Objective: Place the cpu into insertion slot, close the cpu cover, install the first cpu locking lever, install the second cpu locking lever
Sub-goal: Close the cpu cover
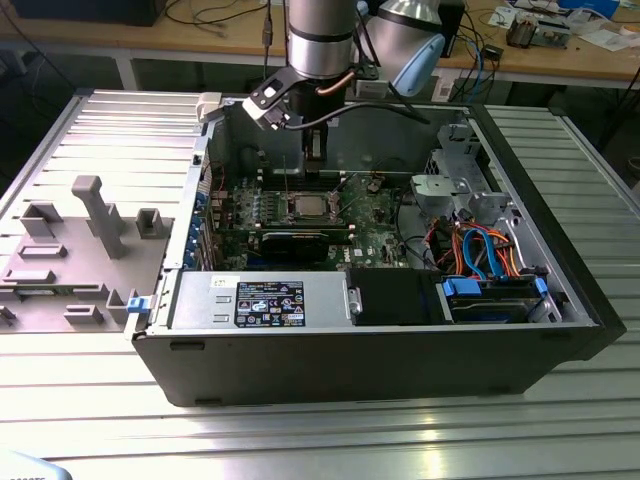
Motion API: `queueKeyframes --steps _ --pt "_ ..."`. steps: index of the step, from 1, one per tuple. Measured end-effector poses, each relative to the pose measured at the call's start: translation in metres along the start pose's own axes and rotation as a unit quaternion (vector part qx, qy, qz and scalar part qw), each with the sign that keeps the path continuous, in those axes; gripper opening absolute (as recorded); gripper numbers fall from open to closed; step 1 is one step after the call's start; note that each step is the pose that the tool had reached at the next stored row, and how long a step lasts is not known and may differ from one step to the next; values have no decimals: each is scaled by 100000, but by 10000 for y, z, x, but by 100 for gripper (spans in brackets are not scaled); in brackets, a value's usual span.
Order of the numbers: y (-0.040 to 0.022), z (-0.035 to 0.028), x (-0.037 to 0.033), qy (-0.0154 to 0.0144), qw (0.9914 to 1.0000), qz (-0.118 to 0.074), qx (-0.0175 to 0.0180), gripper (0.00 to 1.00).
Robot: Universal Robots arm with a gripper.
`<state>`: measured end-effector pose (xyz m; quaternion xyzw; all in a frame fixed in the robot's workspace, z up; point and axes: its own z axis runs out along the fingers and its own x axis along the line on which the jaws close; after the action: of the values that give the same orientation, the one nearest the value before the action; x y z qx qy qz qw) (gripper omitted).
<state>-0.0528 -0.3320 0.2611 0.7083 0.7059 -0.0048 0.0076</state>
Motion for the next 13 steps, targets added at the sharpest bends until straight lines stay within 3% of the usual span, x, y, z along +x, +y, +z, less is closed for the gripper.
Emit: queueKeyframes --steps 10,13 --pt "142 2 1 13 100000 0 -7 11" --pt "215 2 1 13 100000 1 -7 11"
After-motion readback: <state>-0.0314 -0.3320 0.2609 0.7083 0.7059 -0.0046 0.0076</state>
